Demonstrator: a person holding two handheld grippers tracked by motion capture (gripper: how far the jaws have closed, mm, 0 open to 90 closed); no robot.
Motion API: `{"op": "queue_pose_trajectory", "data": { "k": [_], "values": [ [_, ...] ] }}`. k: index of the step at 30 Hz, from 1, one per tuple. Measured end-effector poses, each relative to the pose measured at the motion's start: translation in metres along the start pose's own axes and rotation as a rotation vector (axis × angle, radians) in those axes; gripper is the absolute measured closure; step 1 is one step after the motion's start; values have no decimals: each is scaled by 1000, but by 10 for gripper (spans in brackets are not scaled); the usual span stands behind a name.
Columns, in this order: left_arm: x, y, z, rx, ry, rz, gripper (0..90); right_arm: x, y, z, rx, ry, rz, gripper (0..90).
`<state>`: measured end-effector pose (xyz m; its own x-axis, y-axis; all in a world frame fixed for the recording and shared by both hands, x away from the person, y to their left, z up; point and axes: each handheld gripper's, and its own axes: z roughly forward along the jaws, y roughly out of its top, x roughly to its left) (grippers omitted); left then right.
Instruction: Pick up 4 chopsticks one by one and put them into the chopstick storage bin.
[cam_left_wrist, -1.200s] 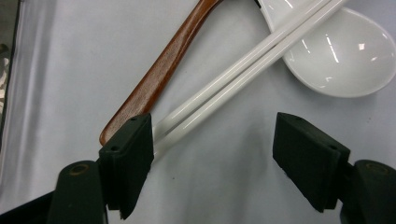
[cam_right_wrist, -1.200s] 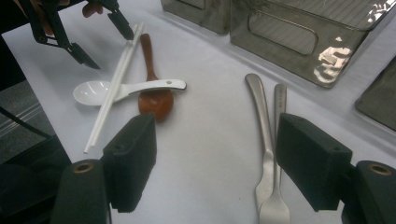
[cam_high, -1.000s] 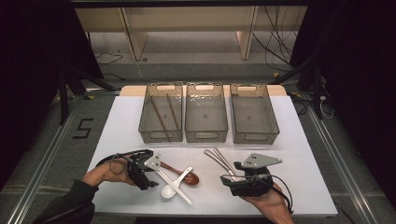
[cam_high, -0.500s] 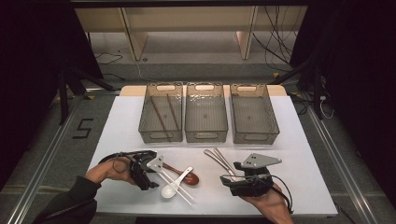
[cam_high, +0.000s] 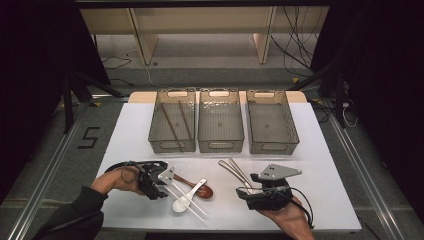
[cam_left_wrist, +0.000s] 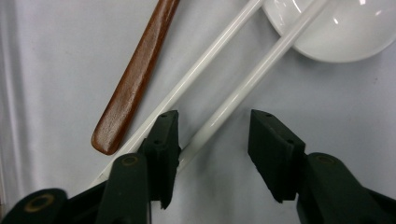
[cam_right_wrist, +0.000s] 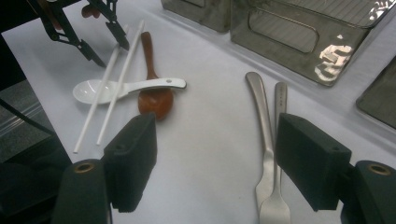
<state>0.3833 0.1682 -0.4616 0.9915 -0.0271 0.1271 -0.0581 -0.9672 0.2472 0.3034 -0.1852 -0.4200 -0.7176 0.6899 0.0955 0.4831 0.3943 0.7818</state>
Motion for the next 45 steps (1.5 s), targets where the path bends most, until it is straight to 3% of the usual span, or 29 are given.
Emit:
{"op": "queue_pose_trajectory", "data": {
  "k": [20, 25, 45],
  "values": [
    [-7, 2, -1, 33, -4, 107, 730, 0, 0, 0, 4, -4, 0, 308],
    [-7, 2, -1, 27, -5, 121, 739, -1, -1, 1, 7, 13, 12, 309],
    [-15, 3, -2, 33, -38, 189, 802, -1, -2, 4, 21, 6, 8, 309]
  ]
}}
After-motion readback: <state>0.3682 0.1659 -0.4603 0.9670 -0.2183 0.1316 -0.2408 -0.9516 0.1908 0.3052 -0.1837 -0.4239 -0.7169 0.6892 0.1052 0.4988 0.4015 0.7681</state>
